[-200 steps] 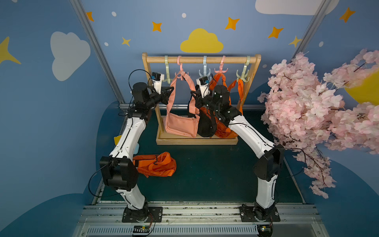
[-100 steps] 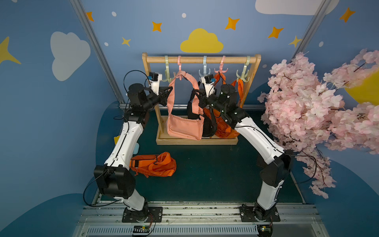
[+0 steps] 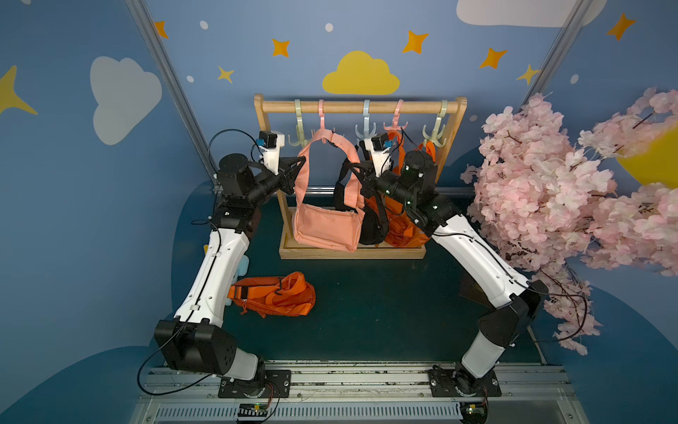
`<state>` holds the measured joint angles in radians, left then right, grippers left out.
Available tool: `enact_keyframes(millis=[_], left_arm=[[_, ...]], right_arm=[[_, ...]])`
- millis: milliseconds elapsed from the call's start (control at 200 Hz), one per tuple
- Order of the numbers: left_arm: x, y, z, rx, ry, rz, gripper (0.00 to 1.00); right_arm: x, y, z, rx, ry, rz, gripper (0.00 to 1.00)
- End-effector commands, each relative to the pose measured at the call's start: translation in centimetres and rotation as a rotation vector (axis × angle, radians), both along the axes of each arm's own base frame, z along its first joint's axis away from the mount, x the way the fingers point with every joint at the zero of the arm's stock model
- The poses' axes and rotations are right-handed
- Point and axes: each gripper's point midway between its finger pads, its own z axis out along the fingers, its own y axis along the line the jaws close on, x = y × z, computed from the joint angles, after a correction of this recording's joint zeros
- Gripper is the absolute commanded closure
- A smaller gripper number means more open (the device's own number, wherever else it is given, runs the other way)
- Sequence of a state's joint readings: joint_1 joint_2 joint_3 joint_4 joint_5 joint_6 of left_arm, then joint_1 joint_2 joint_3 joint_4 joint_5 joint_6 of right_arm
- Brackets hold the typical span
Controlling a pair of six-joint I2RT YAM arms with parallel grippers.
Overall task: Take the bag off the hook
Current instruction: Pick up the bag from the hook, then place the bag at the center of the board.
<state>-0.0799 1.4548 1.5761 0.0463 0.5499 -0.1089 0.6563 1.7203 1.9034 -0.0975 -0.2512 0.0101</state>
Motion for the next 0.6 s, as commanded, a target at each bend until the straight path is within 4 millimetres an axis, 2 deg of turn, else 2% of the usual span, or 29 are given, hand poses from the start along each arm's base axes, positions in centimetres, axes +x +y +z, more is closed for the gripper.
enact_keyframes(millis=[0, 596], left_arm=[[-2.4, -0.4, 1.2, 0.006, -0.024, -0.029, 0.96], [-11.9, 0.3, -0.1, -0.019, 0.044, -0.034, 0.96]], right_arm=[[-3.1, -0.5, 2.4, 0.012, -0.039, 0.059, 1.0], [-14.1, 0.4, 2.9, -0.041, -0.151, 0.22, 1.0]])
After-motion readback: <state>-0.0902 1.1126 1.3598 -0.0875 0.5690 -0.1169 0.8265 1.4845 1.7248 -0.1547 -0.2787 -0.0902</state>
